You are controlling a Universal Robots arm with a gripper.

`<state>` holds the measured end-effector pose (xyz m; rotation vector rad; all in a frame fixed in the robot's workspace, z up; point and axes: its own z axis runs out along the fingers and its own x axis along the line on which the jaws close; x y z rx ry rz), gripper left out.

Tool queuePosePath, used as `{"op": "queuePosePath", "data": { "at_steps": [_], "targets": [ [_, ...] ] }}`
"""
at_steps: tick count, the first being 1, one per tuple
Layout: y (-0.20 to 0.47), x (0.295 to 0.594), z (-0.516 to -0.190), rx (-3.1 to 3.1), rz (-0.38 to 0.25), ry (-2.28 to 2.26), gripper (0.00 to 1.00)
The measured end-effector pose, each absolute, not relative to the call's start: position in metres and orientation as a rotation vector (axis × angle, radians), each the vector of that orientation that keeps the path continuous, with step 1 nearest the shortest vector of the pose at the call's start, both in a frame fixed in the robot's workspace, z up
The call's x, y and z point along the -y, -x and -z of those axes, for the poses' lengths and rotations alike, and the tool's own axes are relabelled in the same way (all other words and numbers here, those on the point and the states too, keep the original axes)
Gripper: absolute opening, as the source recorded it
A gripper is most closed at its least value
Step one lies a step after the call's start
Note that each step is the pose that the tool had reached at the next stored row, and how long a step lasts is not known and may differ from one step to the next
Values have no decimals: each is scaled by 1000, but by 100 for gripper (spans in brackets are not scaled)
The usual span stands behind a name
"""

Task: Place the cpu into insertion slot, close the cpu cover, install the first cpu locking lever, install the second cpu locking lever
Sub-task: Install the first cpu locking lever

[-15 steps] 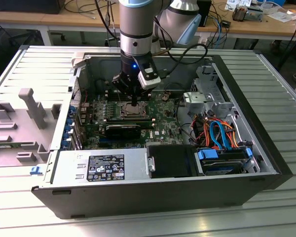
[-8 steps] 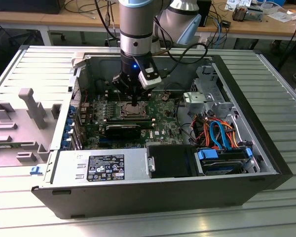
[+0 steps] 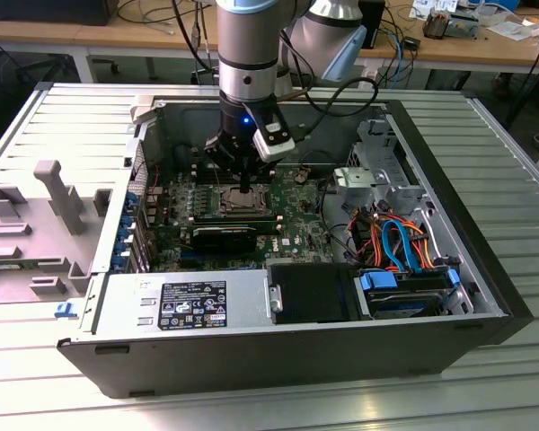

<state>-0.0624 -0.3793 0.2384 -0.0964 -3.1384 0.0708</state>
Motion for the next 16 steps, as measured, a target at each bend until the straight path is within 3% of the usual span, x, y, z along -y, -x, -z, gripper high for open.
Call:
{"op": "queuePosePath", "data": {
  "at_steps": [16],
  "targets": [
    [62, 379, -238, 3141, -71, 24, 11]
  ]
}}
